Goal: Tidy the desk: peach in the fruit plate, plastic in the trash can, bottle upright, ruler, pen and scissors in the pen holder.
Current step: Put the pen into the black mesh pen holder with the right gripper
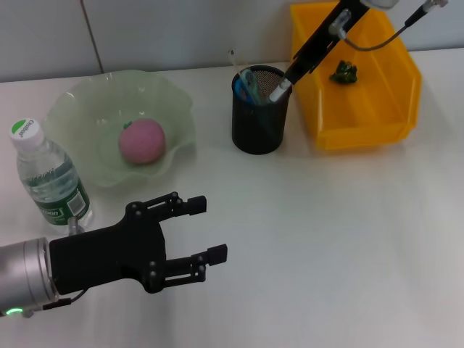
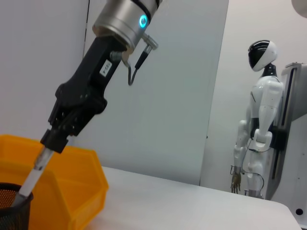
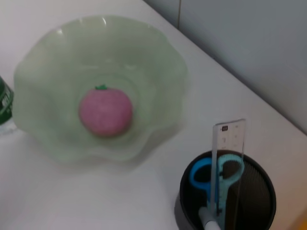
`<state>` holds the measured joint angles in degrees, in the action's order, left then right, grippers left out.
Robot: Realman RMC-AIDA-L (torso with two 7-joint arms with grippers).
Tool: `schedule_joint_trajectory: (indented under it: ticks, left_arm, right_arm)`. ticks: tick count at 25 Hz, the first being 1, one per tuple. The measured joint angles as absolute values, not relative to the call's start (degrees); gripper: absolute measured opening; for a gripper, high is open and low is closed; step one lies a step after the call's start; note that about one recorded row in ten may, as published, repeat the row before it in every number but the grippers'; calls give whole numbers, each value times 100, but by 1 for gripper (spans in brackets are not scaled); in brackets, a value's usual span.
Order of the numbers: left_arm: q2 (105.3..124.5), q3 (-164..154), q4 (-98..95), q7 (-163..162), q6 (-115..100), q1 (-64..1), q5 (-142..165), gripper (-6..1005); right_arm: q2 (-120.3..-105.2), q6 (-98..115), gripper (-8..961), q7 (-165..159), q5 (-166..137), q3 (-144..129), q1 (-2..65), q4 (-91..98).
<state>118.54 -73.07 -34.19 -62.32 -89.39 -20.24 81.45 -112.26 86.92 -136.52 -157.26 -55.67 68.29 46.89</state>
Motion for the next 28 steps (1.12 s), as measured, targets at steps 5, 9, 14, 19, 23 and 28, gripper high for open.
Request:
schedule_joint_trajectory:
  ticks: [5,9,14,19,23,28]
  left_arm:
    - [11851,-7304,-3422,-6224,-8967,-1988,8124,792]
    - [11848,-7303,-3425,-6223,-8992,-1963,8122,791]
    - [11847,-7303,-3428,-6222,-9025,-1957,8120,791]
    - [11847,-7304,-3428,-6222,-9045,-1957,8111,792]
    - [11847,-7303,-3428,-6222,-9045,-1962,8111,792]
    - [11841,-7303,-3428,-6222,-9051,-1968,8111,791]
  right_arm:
    - [-11268,8455,261,-13662,-15835,-5580,6915,4434]
    - [-11284,8281,265,-13704,-15855,-5581,6951,4291]
    - [-11285,8183,271,-13717,-15860,-5581,7010,4088]
    - [-11286,8177,276,-13882,-15913,-5581,7022,4109]
    - [-11289,8175,280,-13992,-15962,-5581,7018,4171]
    - [-11326,8179,286,-14016,-15991,-5581,6977,4285]
